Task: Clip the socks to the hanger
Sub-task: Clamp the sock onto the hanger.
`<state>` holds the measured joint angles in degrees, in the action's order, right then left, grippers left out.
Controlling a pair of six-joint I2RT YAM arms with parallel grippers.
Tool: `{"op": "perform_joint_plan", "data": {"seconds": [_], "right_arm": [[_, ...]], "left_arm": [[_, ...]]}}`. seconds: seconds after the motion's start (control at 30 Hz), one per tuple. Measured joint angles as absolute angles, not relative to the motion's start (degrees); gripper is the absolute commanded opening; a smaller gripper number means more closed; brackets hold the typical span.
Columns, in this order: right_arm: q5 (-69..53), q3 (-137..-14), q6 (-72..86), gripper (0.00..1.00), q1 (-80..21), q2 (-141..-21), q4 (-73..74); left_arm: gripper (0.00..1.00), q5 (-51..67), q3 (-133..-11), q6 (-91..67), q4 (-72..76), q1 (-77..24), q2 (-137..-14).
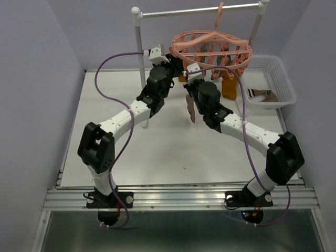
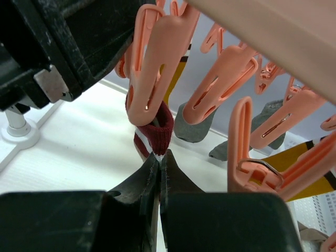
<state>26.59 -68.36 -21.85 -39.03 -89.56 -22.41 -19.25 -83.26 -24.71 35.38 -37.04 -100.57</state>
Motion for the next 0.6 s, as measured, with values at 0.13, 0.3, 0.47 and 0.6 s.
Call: {"op": "perform_joint_plan", "data": {"seconds": [0.13,0.3,0.47,0.6], "right_arm": [[26.5,-68.4,-21.3,0.01,-39.0,-89.6,-23.8],[26.0,-68.4,-20.7,0.01,-39.0,-89.6,-25.2],[25.1,-68.4,-20.1,0.01,-39.0,-89.6,-25.6],[24.7,-68.4,-19.7,0.01,-39.0,-89.6,-25.6]], "left_arm": [[0.0,-19.7,-83.3,-24.7,35.4,-37.1,-100.6],[0.0,-20.1,-83.3,-24.6,35.3,-37.2,-100.6],[0.0,-20.5,-83.3,-24.5,35.3,-37.3,-100.6],[0.0,-20.8,-83.3,-24.5,35.3,-37.4,-100.6]]}}
